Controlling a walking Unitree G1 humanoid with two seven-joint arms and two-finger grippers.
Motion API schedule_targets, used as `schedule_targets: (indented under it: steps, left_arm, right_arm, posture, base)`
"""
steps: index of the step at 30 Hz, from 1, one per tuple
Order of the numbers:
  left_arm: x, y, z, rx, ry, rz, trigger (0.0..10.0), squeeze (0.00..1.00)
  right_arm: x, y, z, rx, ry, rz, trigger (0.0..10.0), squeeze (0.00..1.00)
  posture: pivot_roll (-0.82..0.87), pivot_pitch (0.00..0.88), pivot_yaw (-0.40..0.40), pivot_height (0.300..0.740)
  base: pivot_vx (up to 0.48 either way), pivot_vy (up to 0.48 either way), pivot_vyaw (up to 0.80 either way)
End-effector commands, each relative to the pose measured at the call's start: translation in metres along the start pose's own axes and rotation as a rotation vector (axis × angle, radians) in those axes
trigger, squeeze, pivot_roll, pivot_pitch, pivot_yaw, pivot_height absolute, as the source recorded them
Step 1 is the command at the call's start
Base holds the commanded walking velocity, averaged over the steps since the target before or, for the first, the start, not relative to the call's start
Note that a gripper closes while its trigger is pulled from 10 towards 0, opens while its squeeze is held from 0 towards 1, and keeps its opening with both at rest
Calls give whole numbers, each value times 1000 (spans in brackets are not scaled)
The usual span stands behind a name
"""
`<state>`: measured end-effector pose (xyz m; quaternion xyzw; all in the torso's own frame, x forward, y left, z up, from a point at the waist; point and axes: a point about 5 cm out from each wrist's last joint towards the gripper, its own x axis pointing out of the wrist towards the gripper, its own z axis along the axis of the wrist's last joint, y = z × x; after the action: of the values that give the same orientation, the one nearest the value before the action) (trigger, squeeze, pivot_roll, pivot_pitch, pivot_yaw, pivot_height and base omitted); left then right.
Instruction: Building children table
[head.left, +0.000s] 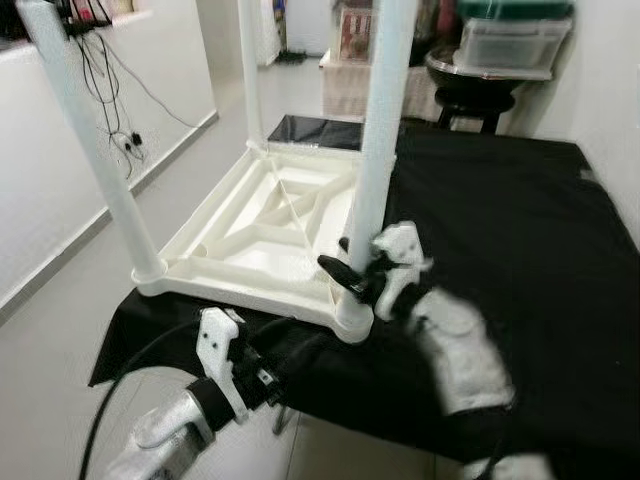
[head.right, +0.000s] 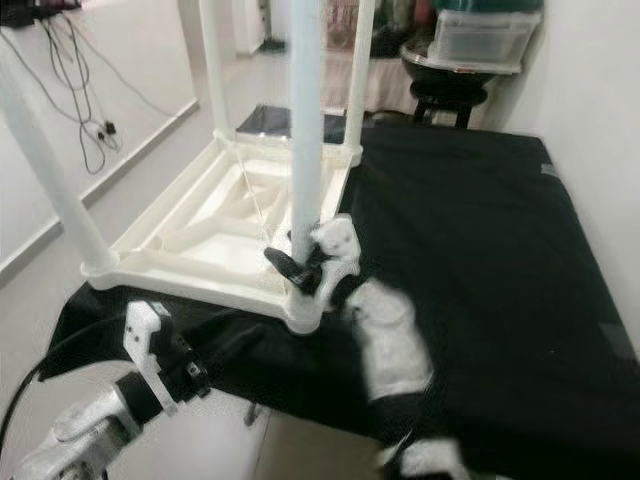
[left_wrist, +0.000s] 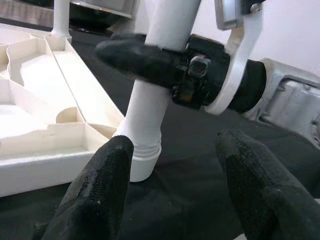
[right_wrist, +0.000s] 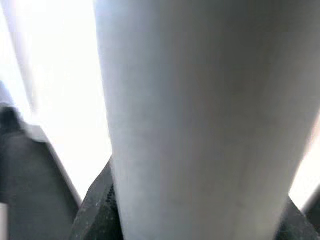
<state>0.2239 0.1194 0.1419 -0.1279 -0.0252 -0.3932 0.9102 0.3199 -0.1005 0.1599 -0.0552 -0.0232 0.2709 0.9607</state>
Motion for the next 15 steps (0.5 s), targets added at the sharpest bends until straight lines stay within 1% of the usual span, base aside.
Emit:
schedule_targets:
  steps: [1, 2, 3, 4, 5, 6, 8, 9, 11, 12, 13, 14, 15]
  left_arm:
    - [-3, 4, -1, -5, 12, 8, 10000, 0]
    - [-3, 4, -1, -5, 12, 8, 10000, 0]
    - [-2, 4, -1, -5, 11, 6, 10000, 0]
    - [-1, 5, -1, -2, 12, 3, 10000, 0]
    - [-1, 5, -1, -2, 12, 3, 10000, 0]
    - [0, 6, -1, 1, 9, 7, 10000, 0]
    - [1, 6, -1, 3, 1, 18, 10000, 0]
    - [1, 7, -1, 6, -7, 30, 10000, 0]
    - [2, 7, -1, 6, -8, 30, 10000, 0]
    - [2, 6, -1, 5, -8, 28, 10000, 0]
    - [3, 6, -1, 5, -7, 27, 10000, 0]
    - [3, 6, -1, 3, -6, 23, 10000, 0]
    - [3, 6, -1, 3, -6, 23, 10000, 0]
  right_arm:
    - [-3, 7, -12, -84, 91, -8, 0, 0]
    - [-3, 7, -12, -84, 91, -8, 0, 0]
    - [0, 3, -19, -56, 128, 19, 0, 0]
    - [4, -3, -21, -4, 140, 15, 0, 0]
    - [4, -3, -21, -4, 140, 15, 0, 0]
    - [7, -4, -24, 18, 154, 19, 0, 0]
    - [7, -5, -24, 7, 155, 18, 0, 0]
    - [6, -7, -23, 10, 149, 8, 10000, 0]
    - [6, -9, -22, 24, 148, -5, 10000, 0]
    - [5, -9, -20, 70, 127, 17, 10000, 86]
    - [4, -6, -17, 99, 115, 11, 10000, 86]
    - [4, -6, -14, 127, 102, 32, 10000, 1000]
    - [4, -6, -14, 127, 102, 32, 10000, 1000]
  posture:
    - [-59, 58, -1, 740]
    - [-59, 58, -1, 740]
    - [-45, 51, -20, 740]
    - [-40, 44, -27, 740]
    - [-40, 44, -27, 740]
    - [-44, 43, -24, 740]
    - [-38, 46, -27, 740]
    - [-40, 40, -28, 740]
    - [-40, 40, -28, 740]
    - [-39, 40, -25, 740]
    - [-39, 40, -25, 740]
    - [-36, 40, -24, 740]
    - [-36, 40, -24, 740]
  base:
    - [0, 0, 0]
    - [0, 0, 0]
    - [0, 0, 0]
    - [0, 0, 0]
    - [0, 0, 0]
    - [0, 0, 0]
    - [0, 0, 0]
    - [0, 0, 0]
    - [0, 0, 0]
    - [0, 0, 0]
    - [0, 0, 0]
    - [0, 0, 0]
    - [0, 0, 0]
